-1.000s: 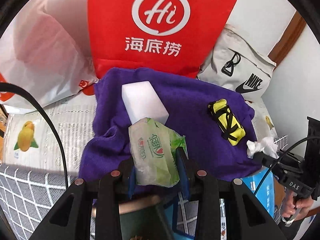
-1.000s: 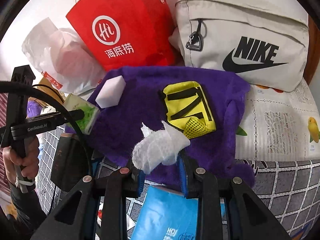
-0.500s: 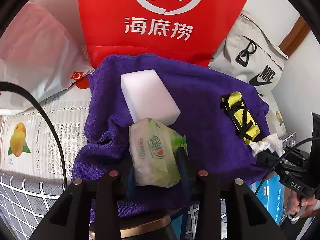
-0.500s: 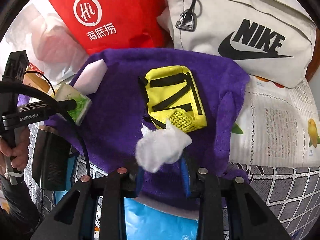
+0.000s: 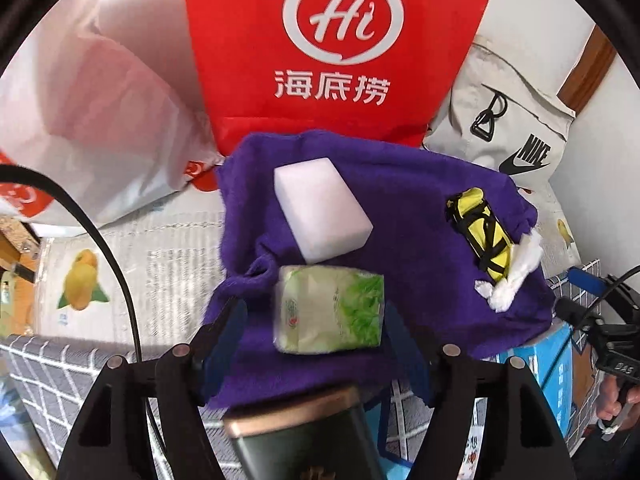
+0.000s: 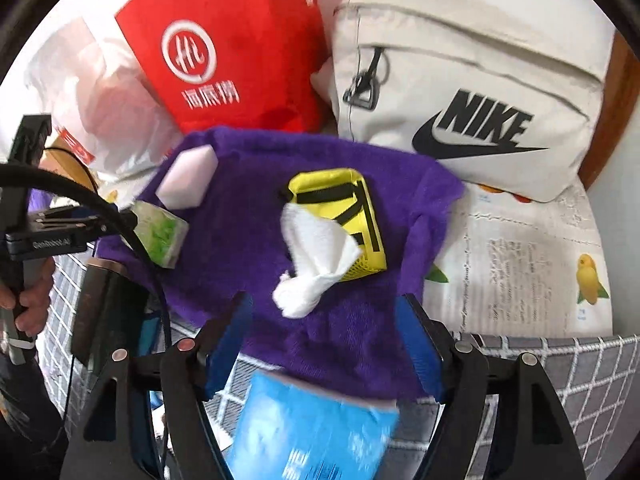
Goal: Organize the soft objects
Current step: 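Reach the right gripper to the long green packet and grasp it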
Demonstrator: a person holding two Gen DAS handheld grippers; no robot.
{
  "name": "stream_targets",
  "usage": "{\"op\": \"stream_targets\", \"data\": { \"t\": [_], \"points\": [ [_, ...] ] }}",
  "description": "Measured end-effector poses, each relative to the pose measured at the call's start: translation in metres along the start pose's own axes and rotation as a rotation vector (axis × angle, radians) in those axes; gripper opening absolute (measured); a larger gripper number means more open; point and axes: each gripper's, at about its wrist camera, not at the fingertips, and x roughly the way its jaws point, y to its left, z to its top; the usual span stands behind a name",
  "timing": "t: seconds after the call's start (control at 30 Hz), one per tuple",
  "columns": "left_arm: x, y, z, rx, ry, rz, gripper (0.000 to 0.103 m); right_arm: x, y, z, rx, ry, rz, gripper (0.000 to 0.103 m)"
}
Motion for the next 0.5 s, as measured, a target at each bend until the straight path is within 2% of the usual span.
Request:
{"op": "stream_targets", "data": {
  "t": [0.07, 0.17, 0.5],
  "points": [
    [-0.009, 0.001, -0.005, 0.001, -0.01, 0.006, 0.07, -0.016, 0.007, -0.006, -0.012, -0.057, 0.015, 0.074],
    [-0.026, 0.002, -0.016, -0.003, -0.03, 0.006, 0.07, -0.042, 0.013, -0.024, -0.007, -0.093, 0.025, 0.074],
    [-0.08, -0.001, -0.076, 0.013, -0.079, 0.019, 0.07, -0.101, 0.045, -0.11, 0.001, -0.149, 0.011, 0.074]
  ]
}}
